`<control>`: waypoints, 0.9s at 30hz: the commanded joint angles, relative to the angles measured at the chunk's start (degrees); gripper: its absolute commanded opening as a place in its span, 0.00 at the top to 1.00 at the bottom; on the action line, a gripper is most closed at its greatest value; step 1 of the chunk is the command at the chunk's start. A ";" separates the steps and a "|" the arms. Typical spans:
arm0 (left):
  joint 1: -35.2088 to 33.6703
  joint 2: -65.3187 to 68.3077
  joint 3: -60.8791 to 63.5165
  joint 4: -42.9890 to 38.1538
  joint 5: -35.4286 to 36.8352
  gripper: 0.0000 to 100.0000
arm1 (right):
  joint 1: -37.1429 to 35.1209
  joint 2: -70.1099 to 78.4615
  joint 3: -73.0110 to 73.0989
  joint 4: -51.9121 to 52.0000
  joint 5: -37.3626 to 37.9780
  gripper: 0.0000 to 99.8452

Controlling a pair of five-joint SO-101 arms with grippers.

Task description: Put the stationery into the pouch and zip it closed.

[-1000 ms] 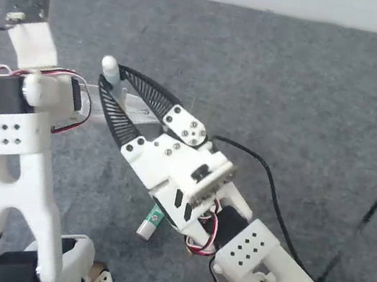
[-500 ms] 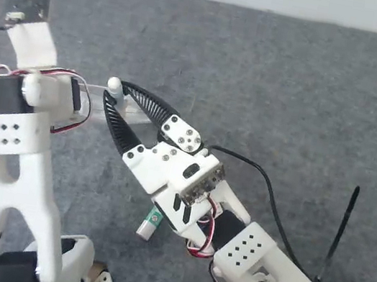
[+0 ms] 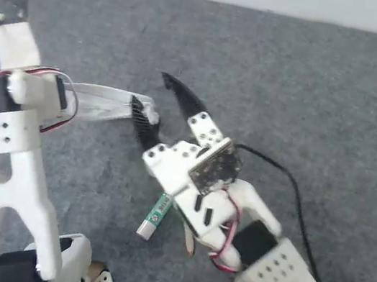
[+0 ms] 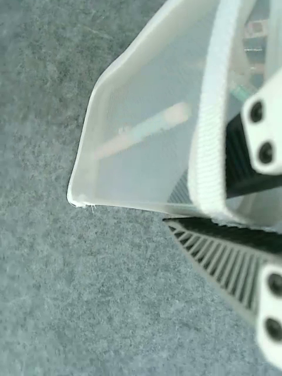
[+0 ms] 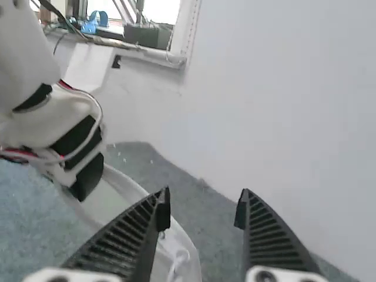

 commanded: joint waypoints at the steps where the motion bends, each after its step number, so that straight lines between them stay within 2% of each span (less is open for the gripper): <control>1: -2.11 -0.35 -1.80 -1.32 0.79 0.99 | 0.92 -4.62 -4.13 14.99 -0.35 0.83; 7: -6.15 -0.44 -1.98 -1.85 3.34 0.99 | 6.55 -4.53 -3.87 28.35 -7.74 0.83; 12: -6.15 -0.44 -1.89 -2.20 3.52 0.99 | 8.40 2.59 -3.96 31.78 -10.55 0.83; 19: -6.33 -0.44 -1.63 -2.11 3.52 0.99 | 8.75 21.41 -6.24 32.22 -10.73 0.83; 27: -6.33 -0.44 -1.63 -2.02 3.52 0.99 | 13.32 37.23 -15.91 42.68 -10.73 0.83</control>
